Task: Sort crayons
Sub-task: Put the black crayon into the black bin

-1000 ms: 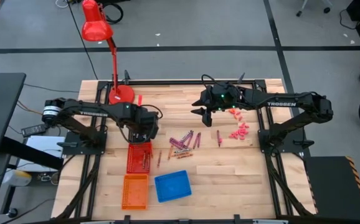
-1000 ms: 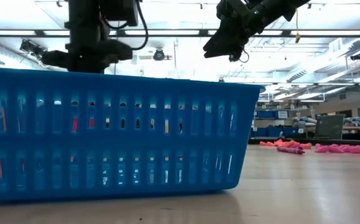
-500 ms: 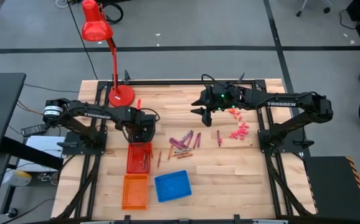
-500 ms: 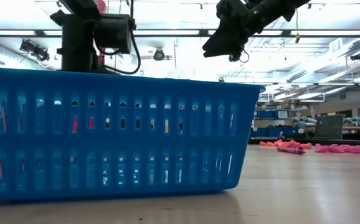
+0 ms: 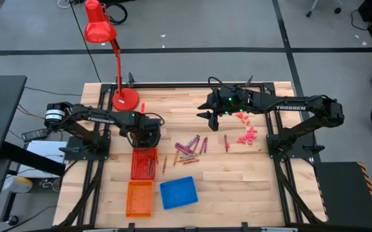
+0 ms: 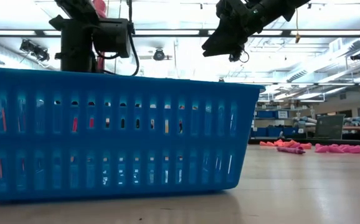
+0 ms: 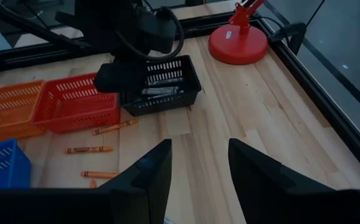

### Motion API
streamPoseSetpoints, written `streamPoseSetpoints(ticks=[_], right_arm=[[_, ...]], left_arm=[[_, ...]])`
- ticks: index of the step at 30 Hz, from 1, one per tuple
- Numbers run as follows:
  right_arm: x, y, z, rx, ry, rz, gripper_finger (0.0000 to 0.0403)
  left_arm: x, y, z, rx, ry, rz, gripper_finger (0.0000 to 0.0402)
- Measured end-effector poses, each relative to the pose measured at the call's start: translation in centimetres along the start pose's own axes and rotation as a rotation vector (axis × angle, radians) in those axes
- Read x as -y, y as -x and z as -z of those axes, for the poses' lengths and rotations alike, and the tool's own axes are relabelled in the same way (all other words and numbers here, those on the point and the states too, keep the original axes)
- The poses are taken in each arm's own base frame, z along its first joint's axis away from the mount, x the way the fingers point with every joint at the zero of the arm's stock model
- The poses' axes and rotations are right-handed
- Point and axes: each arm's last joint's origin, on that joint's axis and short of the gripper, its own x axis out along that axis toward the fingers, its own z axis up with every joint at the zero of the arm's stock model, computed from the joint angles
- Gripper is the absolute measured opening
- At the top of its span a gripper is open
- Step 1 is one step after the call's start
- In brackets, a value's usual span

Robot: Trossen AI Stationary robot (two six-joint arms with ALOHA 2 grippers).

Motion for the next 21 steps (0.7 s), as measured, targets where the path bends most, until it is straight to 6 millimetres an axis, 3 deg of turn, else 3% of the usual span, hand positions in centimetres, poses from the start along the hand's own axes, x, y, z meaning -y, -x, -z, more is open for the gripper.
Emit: streamPoseSetpoints(ticks=[6,21], right_arm=[[-0.1,0.0,0.0,-0.001,-0.009,-0.023,0.0162],[-0.1,0.0,0.0,-0.001,-0.001,-0.024,0.0162]], left_arm=[[0.6,0.7,0.0,0.010,-0.006,0.025,0.0116],[3.0,3.6,-0.8,0.119,-0.043,0.156,0.0119]])
